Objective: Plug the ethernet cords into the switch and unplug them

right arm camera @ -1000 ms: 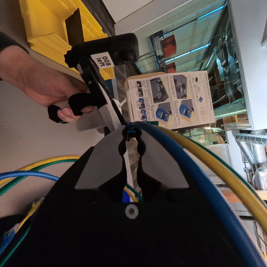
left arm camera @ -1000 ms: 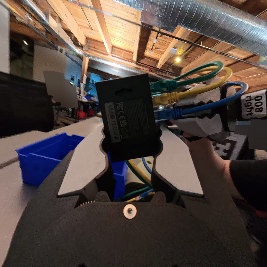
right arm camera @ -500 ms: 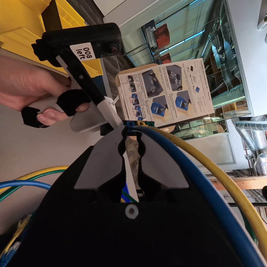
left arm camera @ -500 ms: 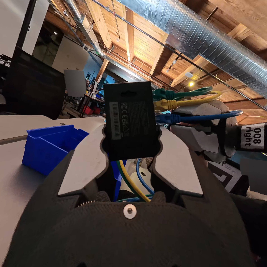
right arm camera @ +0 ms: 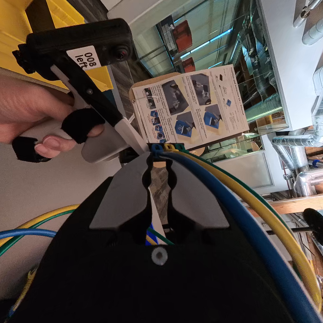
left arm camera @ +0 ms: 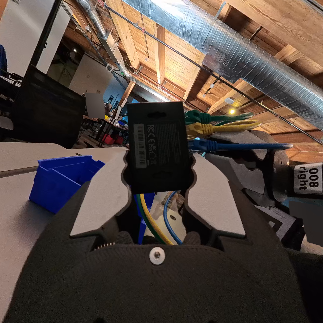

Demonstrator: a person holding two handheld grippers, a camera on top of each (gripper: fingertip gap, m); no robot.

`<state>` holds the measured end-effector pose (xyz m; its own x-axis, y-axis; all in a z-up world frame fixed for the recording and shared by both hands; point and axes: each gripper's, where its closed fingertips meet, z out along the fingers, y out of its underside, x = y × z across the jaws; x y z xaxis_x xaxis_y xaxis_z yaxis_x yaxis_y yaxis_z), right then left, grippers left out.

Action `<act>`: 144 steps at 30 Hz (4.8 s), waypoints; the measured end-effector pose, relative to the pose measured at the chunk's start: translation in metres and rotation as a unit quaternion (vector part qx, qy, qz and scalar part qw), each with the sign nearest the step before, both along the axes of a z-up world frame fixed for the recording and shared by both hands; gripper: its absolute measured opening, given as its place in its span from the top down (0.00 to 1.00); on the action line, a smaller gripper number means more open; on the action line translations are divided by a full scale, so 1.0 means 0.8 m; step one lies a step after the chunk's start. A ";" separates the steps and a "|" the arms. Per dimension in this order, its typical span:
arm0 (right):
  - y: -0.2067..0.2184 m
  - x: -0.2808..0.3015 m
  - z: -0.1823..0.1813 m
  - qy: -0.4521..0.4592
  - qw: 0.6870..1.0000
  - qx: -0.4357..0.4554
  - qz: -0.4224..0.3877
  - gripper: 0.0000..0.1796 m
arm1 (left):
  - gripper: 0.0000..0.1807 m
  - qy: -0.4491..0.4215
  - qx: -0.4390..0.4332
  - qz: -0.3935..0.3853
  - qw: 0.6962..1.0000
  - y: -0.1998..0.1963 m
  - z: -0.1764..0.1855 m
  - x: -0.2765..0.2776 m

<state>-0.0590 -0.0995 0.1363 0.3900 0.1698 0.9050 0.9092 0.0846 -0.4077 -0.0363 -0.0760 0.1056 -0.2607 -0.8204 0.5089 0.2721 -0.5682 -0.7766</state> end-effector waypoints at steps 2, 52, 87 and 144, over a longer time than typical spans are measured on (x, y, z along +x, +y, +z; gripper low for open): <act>0.000 0.000 0.000 -0.004 1.000 -0.002 -0.007 0.92 | 0.65 -0.001 -0.001 -0.001 1.000 0.000 -0.001 0.000; -0.017 -0.021 0.020 0.114 0.990 0.056 0.065 0.96 | 0.65 -0.025 0.075 0.030 0.996 0.000 0.018 -0.018; -0.013 -0.034 0.032 0.137 0.981 0.054 0.128 0.96 | 0.65 0.041 0.172 0.142 0.974 0.012 0.040 -0.043; 0.071 0.227 0.261 0.012 0.998 0.044 -0.046 0.97 | 0.65 0.201 0.450 0.335 0.803 0.080 0.363 0.046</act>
